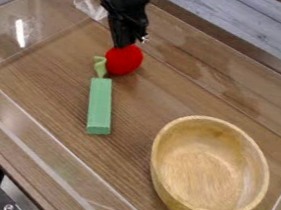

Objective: Move the red object to the left side of the table

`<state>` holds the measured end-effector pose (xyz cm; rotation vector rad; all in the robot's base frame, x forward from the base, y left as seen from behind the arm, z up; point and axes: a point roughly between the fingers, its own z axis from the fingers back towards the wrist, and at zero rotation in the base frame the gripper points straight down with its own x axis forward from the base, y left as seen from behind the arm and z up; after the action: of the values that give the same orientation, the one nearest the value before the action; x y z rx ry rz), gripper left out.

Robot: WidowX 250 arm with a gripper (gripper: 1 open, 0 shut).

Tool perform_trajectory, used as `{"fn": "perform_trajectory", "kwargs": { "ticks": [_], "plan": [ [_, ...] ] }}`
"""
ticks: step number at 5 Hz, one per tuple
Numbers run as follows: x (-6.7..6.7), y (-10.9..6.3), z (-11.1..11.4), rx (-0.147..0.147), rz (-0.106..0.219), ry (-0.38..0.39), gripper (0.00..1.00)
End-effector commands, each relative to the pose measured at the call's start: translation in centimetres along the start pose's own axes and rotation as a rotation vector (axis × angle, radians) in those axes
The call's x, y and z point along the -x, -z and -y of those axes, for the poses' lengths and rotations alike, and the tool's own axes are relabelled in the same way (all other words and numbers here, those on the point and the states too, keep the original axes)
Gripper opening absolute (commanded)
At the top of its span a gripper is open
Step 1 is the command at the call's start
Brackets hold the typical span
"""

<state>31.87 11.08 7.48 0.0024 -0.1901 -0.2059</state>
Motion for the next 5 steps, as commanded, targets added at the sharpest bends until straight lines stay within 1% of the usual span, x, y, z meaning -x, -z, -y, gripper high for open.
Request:
{"fn": "perform_trajectory", "kwargs": {
  "ticks": [1,2,3,4,5],
  "plan": [
    [-0.6,-3.4,-0.5,-0.051,0.083,-0.044,0.00],
    [-1.1,-4.7,-1.0,-0.055,0.101,-0.080,0.00],
    [-1.7,-4.2,-0.9,-0.053,0.090,-0.098,0.00],
    [-1.0,-3.2,-1.2,-0.049,0.067,-0.124,1.00],
    [-0.2,-2.1,-1.3,-0.043,0.040,-0.149,1.00]
  ]
}}
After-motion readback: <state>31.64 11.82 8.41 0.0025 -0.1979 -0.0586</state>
